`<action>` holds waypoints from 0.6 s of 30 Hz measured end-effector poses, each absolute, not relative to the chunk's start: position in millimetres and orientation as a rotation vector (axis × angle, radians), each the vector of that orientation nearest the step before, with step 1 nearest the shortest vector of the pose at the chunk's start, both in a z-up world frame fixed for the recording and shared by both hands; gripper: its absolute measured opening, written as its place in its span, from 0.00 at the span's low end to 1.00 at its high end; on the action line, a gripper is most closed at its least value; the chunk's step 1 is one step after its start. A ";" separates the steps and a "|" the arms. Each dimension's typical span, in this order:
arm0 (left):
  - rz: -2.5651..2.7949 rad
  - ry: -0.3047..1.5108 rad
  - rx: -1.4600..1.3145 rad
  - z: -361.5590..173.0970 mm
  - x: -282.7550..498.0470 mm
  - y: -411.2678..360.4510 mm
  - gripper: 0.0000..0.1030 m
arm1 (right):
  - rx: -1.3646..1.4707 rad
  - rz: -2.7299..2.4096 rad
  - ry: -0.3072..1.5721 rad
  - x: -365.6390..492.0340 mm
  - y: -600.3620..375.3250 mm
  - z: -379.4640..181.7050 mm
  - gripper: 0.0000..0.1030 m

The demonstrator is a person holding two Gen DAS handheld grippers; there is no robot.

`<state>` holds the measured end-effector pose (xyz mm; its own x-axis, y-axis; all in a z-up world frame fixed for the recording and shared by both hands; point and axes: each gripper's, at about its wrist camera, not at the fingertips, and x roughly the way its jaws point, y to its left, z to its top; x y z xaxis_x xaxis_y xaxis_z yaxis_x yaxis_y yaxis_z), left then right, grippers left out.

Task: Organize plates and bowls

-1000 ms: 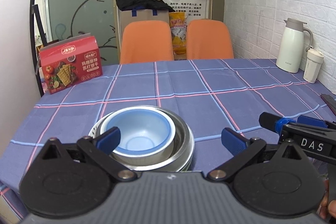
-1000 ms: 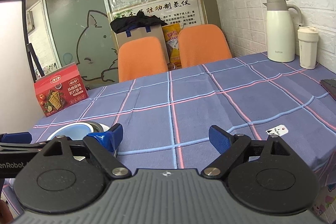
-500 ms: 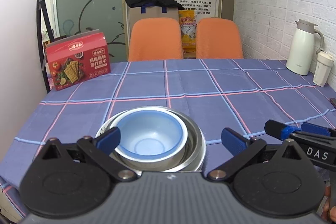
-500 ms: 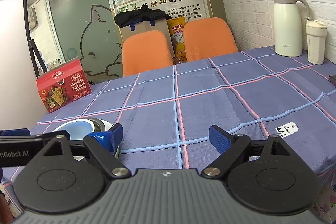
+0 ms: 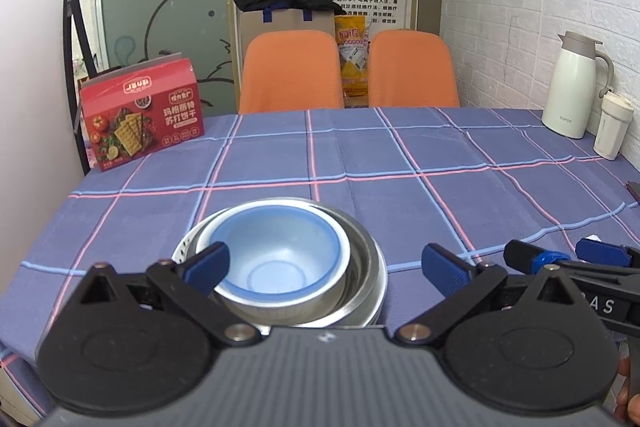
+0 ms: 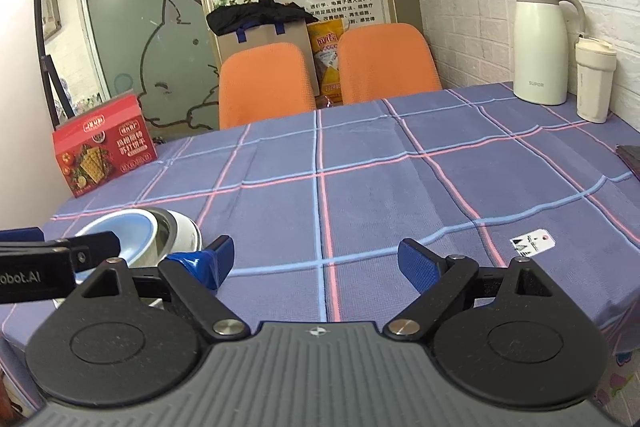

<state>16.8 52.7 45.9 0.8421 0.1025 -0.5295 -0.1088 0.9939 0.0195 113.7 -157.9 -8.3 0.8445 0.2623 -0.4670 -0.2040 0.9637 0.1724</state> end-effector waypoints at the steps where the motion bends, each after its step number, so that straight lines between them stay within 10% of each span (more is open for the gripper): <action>1: 0.114 0.558 -0.010 45.5 15.2 53.3 0.99 | 0.118 0.248 0.511 111.7 -158.0 -9.9 0.74; 18: 0.151 0.519 -0.011 54.5 -2.1 59.8 0.99 | 0.050 0.255 0.471 94.5 -149.2 -4.4 0.74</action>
<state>-2.1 59.8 54.5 0.8572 0.1410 -0.4953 -0.1464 0.9888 0.0280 94.5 -149.2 -4.4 0.8598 0.2544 -0.4428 -0.2313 0.9670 0.1066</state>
